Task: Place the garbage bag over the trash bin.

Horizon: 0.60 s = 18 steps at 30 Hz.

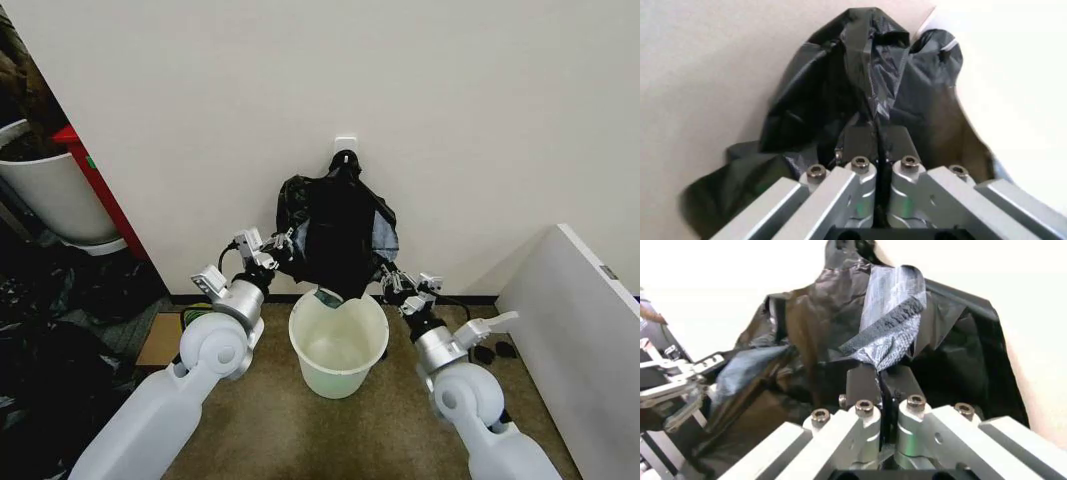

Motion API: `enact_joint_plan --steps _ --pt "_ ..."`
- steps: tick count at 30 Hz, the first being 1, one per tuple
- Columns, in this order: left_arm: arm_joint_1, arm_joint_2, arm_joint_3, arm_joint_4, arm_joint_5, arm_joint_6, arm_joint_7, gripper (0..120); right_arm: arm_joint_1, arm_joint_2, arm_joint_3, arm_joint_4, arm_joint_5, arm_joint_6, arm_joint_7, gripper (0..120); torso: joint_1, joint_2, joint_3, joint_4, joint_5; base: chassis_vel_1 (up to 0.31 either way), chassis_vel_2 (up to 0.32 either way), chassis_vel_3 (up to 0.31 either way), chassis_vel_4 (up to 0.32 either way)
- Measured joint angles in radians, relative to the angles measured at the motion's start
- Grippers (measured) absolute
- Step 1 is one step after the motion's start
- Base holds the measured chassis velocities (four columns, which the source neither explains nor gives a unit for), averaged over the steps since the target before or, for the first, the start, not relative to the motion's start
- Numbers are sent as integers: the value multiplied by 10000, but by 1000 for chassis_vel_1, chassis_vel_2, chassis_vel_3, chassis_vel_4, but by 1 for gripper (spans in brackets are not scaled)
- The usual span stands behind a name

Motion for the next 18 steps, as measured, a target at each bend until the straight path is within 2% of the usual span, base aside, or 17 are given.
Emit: enact_joint_plan --steps 1,3,5,6,8,10,13,14,17,18 --pt "115 25 -32 -82 83 62 -27 8 -99 -6 -9 146 -122 17 31 0 0 0 0 0 1 0 0 0 0" --pt "173 45 -41 -124 153 91 -32 8 -124 -6 -12 185 -159 21 44 0 0 0 0 0 0 0 0 0 0" --pt "372 158 -80 -255 412 151 -30 20 -174 -6 -13 295 -365 76 35 0 0 0 0 0 0 0 0 0 0" --pt "372 158 -80 -255 412 151 -30 20 -174 -6 -13 295 -365 76 35 0 0 0 0 0 0 0 0 0 0" --pt "629 370 -128 -469 658 184 14 30 -187 -19 -17 358 -611 124 -13 0 0 0 0 1 0 0 0 0 0" --pt "768 507 -149 -577 784 185 50 33 -187 -28 -22 370 -709 141 -30 0 0 0 0 0 0 0 0 0 0" --pt "1360 1015 -198 -992 1371 129 228 52 -167 -29 -52 409 -974 184 -54 0 0 0 0 3 0 0 0 0 0" --pt "1360 1015 -198 -992 1371 129 228 52 -167 -29 -52 409 -974 184 -54 0 0 0 0 3 0 0 0 0 0" --pt "1777 1306 -51 -1208 2338 1 546 67 -151 -3 -67 447 -1169 195 -52 0 0 0 0 3 1 0 0 0 0" --pt "1784 1328 37 -1209 2613 -10 661 68 -151 -3 -68 462 -1217 197 -52 0 0 0 0 3 1 0 0 0 0"
